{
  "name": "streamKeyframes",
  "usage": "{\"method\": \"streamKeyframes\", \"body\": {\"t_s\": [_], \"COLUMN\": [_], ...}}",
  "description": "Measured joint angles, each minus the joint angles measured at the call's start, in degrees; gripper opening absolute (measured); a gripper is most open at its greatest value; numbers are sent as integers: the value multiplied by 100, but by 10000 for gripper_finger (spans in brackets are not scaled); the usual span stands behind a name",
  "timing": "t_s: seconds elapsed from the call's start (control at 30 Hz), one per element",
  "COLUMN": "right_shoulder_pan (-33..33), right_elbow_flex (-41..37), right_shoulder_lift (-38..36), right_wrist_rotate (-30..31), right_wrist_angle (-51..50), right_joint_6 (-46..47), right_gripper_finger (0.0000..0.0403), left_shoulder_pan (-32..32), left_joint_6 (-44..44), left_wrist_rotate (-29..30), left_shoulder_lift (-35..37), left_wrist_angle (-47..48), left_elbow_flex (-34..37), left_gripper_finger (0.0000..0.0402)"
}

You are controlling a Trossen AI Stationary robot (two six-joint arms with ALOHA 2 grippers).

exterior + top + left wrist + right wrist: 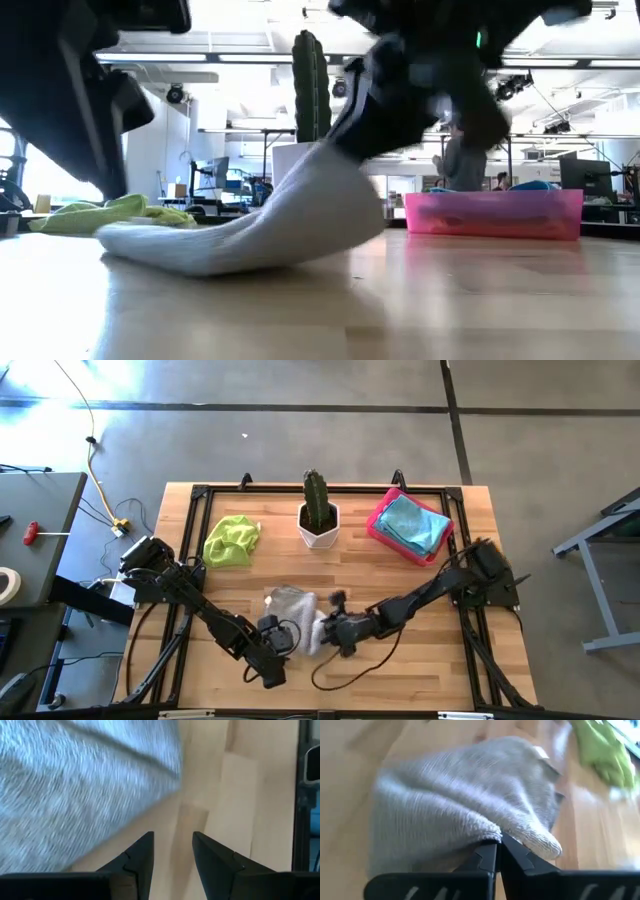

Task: Fold microfiber towels
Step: Fold the gray microfiber towel

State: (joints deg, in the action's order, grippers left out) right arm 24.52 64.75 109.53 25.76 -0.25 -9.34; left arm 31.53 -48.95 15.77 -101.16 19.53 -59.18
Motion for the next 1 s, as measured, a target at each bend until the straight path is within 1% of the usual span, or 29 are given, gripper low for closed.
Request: {"method": "streamKeyframes", "body": {"t_s": [0.13, 0.27, 0.37, 0.47, 0.53, 0.6, 0.63, 0.67, 0.7, 0.73, 0.83, 0.9, 0.93, 0.97, 1.0], "right_shoulder_pan": [-64, -145, -168, -134, -98, -82, -80, -77, -77, -84, -172, -229, -249, -254, -261], "right_elbow_flex": [2, 2, 2, 2, 2, 2, 2, 2, 2, 2, 4, 4, 4, 4, 4], "right_shoulder_lift": [-757, -1562, -2152, -2721, -3097, -3432, -3578, -3730, -3867, -4006, -4318, -4409, -4419, -4407, -4372], "right_wrist_rotate": [-42, -418, -605, -876, -1161, -1653, -1818, -1859, -1738, -1373, 149, 776, 843, 767, 555], "right_wrist_angle": [-1042, -2192, -2764, -3087, -3095, -3039, -3038, -3059, -3109, -3223, -3888, -4430, -4587, -4683, -4688], "right_joint_6": [1797, 3560, 4389, 4814, 4866, 4562, 4317, 4130, 4059, 4167, 5198, 5951, 6221, 6366, 6402], "right_gripper_finger": [1, 2, 1, 1, 1, 1, 1, 0, 0, 0, 0, 0, 0, 0, 0], "left_shoulder_pan": [-15, -86, -200, -336, -423, -497, -520, -541, -564, -578, -633, -672, -696, -729, -765], "left_joint_6": [435, 1182, 1846, 2520, 2929, 3286, 3443, 3571, 3687, 3770, 3920, 3930, 3925, 3929, 3961], "left_wrist_rotate": [357, 907, 1380, 1693, 1783, 1809, 1809, 1809, 1809, 1809, 1870, 2023, 2107, 2197, 2271], "left_shoulder_lift": [0, 0, 0, 0, 0, 2, 2, 2, 2, 2, 2, 2, 2, 2, 2], "left_wrist_angle": [-370, -971, -1569, -2251, -2718, -3142, -3307, -3447, -3568, -3666, -3905, -4047, -4095, -4145, -4226], "left_elbow_flex": [0, 0, 0, 0, -2, -2, -2, -2, -2, -2, -2, -2, -4, -4, -4], "left_gripper_finger": [127, 127, 127, 127, 127, 127, 127, 127, 127, 127, 127, 127, 127, 127, 127]}}
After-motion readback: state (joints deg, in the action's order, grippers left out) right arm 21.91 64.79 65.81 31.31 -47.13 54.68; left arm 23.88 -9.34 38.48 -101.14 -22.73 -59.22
